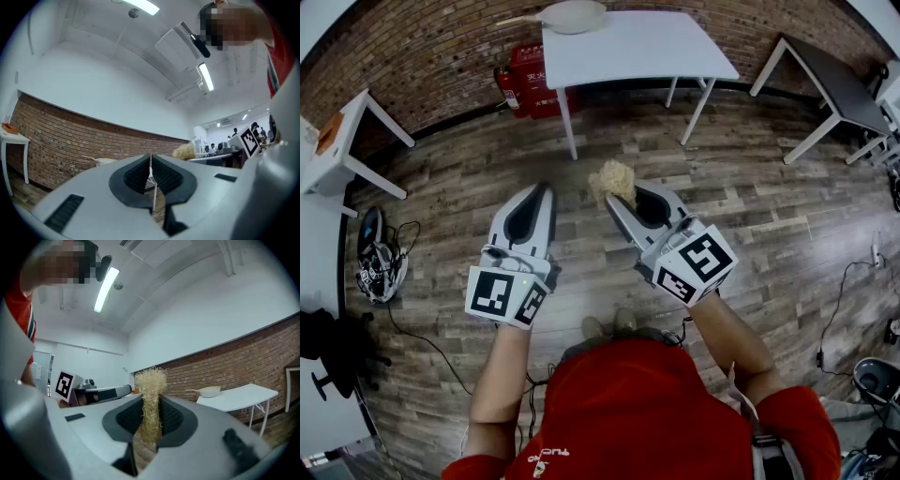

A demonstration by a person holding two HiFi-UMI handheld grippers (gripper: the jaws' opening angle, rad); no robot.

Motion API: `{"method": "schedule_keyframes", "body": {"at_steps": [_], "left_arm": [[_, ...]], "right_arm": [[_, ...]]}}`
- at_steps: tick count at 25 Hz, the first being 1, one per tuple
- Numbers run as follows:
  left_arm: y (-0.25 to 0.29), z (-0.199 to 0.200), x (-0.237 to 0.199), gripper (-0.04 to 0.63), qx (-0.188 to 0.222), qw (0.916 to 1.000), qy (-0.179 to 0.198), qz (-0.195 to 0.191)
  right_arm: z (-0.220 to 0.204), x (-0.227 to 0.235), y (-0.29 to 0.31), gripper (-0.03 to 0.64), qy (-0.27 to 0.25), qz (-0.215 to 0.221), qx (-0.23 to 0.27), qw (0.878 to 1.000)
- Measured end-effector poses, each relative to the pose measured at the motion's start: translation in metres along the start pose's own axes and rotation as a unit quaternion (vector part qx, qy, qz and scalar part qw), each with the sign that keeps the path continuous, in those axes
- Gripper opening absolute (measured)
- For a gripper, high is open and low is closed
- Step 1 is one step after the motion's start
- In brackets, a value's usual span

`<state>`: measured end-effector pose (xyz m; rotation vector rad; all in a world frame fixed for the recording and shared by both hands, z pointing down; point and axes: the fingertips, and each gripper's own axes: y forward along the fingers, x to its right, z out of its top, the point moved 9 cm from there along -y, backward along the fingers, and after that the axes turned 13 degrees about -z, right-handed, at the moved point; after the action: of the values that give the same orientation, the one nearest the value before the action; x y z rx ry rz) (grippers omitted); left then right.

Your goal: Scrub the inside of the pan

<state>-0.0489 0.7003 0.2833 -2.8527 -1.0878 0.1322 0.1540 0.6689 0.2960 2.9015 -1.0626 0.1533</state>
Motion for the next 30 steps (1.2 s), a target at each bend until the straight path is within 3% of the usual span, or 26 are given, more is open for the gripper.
{"method": "schedule_keyframes", "body": {"at_steps": [15, 30], "left_arm": [[0.026, -0.004, -0.001, 0.025, -0.007, 1.0000, -0.001, 0.005], [0.065, 0.003, 0.000, 0.025, -0.001, 0.9988, 0.019, 0.046]], "right_arm": [[0.004, 0.027, 0.006, 0.086, 0.017, 0.004, 0.007, 1.000], [0.014, 0.080, 0.011, 0.087, 0.017, 0.025, 0.018, 0.999]]}}
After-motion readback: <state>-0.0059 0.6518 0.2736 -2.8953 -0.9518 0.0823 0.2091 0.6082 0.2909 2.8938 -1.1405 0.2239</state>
